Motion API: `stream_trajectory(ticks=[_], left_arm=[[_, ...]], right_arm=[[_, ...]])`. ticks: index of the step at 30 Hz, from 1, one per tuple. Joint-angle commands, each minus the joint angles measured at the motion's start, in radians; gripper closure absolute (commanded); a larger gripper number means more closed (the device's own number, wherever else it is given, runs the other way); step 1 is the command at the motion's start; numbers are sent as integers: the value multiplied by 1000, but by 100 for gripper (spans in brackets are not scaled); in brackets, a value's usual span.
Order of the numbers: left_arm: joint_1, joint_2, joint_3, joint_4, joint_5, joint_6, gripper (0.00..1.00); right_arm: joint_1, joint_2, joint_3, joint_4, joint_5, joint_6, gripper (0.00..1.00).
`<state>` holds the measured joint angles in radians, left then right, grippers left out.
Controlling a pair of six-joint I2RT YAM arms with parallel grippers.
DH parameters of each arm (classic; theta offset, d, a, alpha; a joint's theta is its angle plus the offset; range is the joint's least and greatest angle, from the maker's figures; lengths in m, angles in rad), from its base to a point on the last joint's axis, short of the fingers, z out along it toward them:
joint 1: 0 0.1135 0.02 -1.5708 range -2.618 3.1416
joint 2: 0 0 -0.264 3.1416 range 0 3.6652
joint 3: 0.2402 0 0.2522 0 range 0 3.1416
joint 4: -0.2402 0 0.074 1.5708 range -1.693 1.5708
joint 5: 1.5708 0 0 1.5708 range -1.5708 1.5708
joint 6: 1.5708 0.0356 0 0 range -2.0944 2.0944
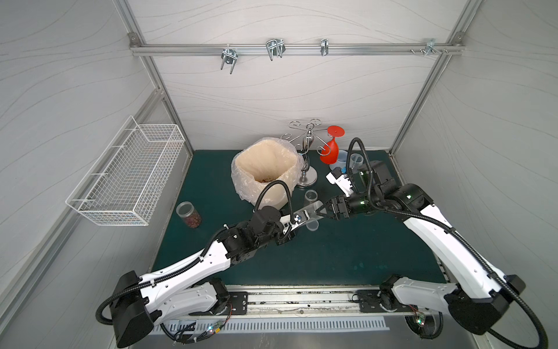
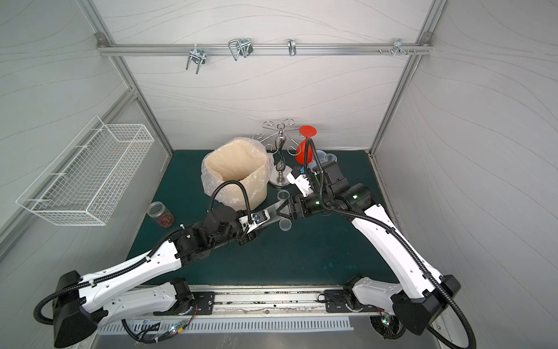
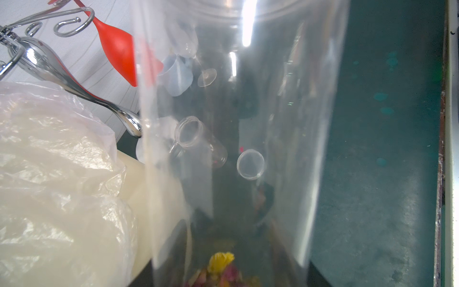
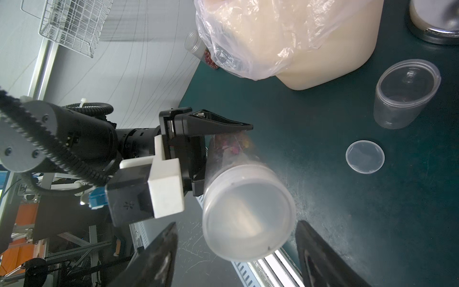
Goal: Empty the moldy dried flower tea in the jars
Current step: Unscrew the lid from the jar.
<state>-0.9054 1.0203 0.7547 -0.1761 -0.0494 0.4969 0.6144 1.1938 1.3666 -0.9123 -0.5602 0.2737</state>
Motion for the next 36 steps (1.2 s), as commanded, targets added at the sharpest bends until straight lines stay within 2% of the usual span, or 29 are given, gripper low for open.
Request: stream_trajectory(ticks=[1, 4, 9, 11, 16, 21, 24, 29, 33, 34, 35, 36], left_arm=[[-6, -22, 38, 28, -1, 20, 73], [-7, -23, 37, 31, 1, 20, 74], [-7, -26, 35, 27, 20, 17, 76], [-7, -31, 37, 22, 53, 7, 78], [-7, -44, 42, 0, 234, -54, 90], [-6, -34, 79, -93, 398, -56, 99], [-4, -34, 82, -110, 457, -61, 100], [3, -46, 72, -88, 480, -76, 100], [8, -55, 59, -57, 421, -81, 100], [8, -57, 55, -48, 402, -80, 100], [7, -58, 51, -38, 375, -78, 100], [7, -61, 48, -29, 341, -78, 100]], right_arm=[[-4, 13, -11, 14, -25, -5, 32], [-4, 18, -17, 21, -39, -8, 34], [-5, 31, -23, 35, -93, -38, 51], [-4, 45, -12, 43, -135, -83, 54], [-3, 85, 58, -19, -159, -333, 69], [45, 73, 82, -91, -120, -673, 73], [79, 37, 57, -65, -88, -784, 75], [99, -23, 19, -3, -108, -852, 75], [105, -26, 18, 1, -113, -830, 67], [104, -24, 21, 3, -106, -815, 64], [104, -21, 24, 10, -97, -788, 54], [104, -18, 31, 18, -83, -751, 39]])
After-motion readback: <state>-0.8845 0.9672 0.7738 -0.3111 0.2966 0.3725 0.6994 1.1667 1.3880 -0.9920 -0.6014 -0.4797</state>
